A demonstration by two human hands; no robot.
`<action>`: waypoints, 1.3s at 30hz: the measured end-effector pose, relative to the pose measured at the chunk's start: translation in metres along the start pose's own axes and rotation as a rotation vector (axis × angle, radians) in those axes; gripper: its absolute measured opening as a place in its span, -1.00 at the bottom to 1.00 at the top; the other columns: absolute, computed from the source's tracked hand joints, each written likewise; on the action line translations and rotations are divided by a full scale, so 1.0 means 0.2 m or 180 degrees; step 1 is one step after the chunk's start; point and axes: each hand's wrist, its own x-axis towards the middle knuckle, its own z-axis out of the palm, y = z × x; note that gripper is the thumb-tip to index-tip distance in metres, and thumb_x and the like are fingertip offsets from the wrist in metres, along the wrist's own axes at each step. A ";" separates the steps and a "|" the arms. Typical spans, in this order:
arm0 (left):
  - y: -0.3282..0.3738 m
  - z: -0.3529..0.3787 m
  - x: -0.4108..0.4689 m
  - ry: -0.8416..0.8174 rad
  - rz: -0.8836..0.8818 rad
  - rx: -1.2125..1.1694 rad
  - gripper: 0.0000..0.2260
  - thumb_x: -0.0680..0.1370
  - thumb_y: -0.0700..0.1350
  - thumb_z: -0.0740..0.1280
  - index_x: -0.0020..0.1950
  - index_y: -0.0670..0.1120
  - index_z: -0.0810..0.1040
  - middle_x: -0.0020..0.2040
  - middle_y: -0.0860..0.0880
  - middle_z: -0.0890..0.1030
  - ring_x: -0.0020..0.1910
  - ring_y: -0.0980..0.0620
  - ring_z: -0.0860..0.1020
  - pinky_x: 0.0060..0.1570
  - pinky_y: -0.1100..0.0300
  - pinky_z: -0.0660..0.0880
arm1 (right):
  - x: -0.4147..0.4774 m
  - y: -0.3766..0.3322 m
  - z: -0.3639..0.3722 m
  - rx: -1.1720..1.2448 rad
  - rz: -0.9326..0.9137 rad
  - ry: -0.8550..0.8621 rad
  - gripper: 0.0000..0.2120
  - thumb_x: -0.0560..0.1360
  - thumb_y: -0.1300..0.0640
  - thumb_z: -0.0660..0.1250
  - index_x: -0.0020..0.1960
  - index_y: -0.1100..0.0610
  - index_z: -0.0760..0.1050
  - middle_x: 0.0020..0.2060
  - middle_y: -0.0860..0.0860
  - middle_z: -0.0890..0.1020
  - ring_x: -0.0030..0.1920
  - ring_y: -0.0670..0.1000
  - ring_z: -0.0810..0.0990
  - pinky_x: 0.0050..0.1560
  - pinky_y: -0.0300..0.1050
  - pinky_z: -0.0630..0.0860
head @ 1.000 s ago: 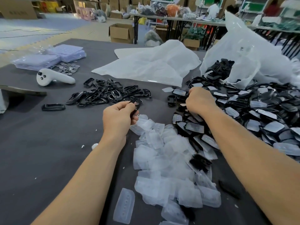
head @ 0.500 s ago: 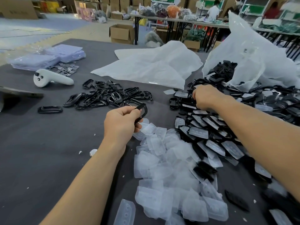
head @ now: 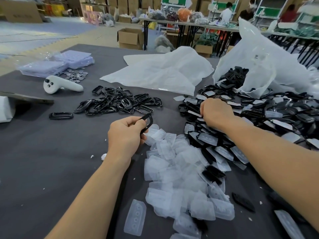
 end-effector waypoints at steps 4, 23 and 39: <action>0.02 -0.03 -0.06 0.0093 0.0090 0.0183 -0.81 0.53 -0.10 0.47 -0.20 0.19 0.73 -0.32 -0.02 0.72 -0.47 0.07 0.57 -0.41 0.21 0.52 | -0.05 0.00 -0.02 0.0442 0.0134 0.0310 -0.76 0.45 0.45 0.26 -0.09 0.21 0.65 -0.15 0.20 0.69 -0.11 0.26 0.65 -0.06 0.12 0.66; 0.05 -0.03 -0.11 0.0295 0.0298 0.0935 -0.80 0.54 -0.04 0.42 -0.24 0.20 0.70 -0.33 0.25 0.68 -0.46 0.20 0.56 -0.37 0.26 0.44 | -0.05 0.01 -0.19 0.0513 0.0244 0.0044 -0.96 0.52 0.22 0.40 -0.06 0.11 0.57 -0.04 0.09 0.66 0.02 0.17 0.62 0.03 0.00 0.57; 0.04 -0.05 -0.27 -0.0268 0.0554 0.0590 -0.63 0.55 -0.22 0.33 -0.08 0.26 0.76 -0.19 0.12 0.75 -0.20 0.15 0.69 -0.15 0.17 0.64 | -0.72 -0.66 -0.02 0.5708 0.0710 -0.0374 -0.84 0.60 0.41 0.27 -0.01 0.18 0.54 -0.33 0.06 0.70 -0.34 0.09 0.71 -0.29 -0.11 0.66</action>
